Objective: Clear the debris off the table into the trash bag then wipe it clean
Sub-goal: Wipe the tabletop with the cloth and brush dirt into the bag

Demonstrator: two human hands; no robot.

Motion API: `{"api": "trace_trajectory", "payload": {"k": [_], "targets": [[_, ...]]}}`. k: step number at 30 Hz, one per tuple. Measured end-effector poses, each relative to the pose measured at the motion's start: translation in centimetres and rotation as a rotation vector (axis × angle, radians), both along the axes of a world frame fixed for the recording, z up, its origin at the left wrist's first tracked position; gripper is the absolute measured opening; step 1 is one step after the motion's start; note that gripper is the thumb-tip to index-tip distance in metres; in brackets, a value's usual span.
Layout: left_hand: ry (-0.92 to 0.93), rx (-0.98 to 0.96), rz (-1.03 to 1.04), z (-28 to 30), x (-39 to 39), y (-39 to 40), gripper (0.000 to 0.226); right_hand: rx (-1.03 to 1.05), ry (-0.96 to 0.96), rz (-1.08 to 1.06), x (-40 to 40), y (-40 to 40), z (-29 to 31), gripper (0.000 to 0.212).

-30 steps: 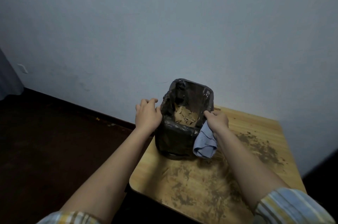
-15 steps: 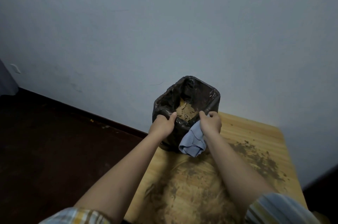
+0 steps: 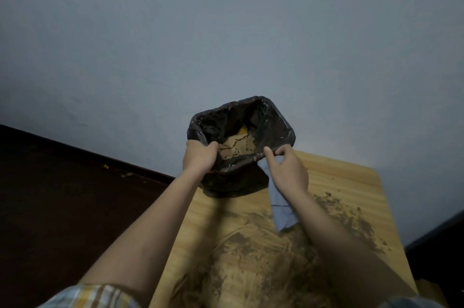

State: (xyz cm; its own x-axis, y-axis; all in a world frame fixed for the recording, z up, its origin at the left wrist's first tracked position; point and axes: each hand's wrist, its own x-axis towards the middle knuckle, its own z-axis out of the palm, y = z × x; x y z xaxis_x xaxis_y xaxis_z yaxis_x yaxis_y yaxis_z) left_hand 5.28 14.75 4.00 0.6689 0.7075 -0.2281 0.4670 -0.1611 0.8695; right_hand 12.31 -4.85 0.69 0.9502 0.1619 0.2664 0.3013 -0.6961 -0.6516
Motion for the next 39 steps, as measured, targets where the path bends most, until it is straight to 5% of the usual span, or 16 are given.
{"api": "trace_trajectory", "payload": {"k": [6, 10, 14, 22, 28, 31, 34, 39], "targets": [[0.082, 0.266, -0.013, 0.8, 1.1, 1.6, 0.044, -0.674, -0.191, 0.174, 3.0, -1.5, 2.1, 0.042], [0.078, 0.303, -0.031, 1.1, 1.9, 2.6, 0.028, -0.897, -0.349, 0.239, 3.6, -1.3, 2.9, 0.034], [0.067, 0.307, -0.018, 1.0, 2.7, 4.2, 0.021, -0.988, -0.520, 0.329, 4.1, -0.3, 3.5, 0.028], [0.064, 0.260, -0.084, -2.0, 5.4, 6.4, 0.021, -1.122, -0.532, 0.354, 5.7, 2.5, 1.5, 0.018], [-0.100, 0.233, -0.111, -3.4, 5.8, 6.4, 0.044, -1.140, -0.652, 0.324, 6.7, 3.2, 1.7, 0.015], [-0.211, 0.447, -0.077, -3.2, 4.8, 5.0, 0.050, -1.097, -0.727, 0.311, 7.3, 3.9, 2.4, 0.026], [-0.365, 0.818, -0.114, -3.1, 3.4, 3.2, 0.026, -1.124, -0.756, 0.266, 7.6, 4.5, 2.9, 0.027], [-0.253, 1.040, -0.744, -4.4, 2.4, 1.5, 0.019, -1.099, -0.787, 0.212, 7.3, 4.6, 3.7, 0.025]]}}
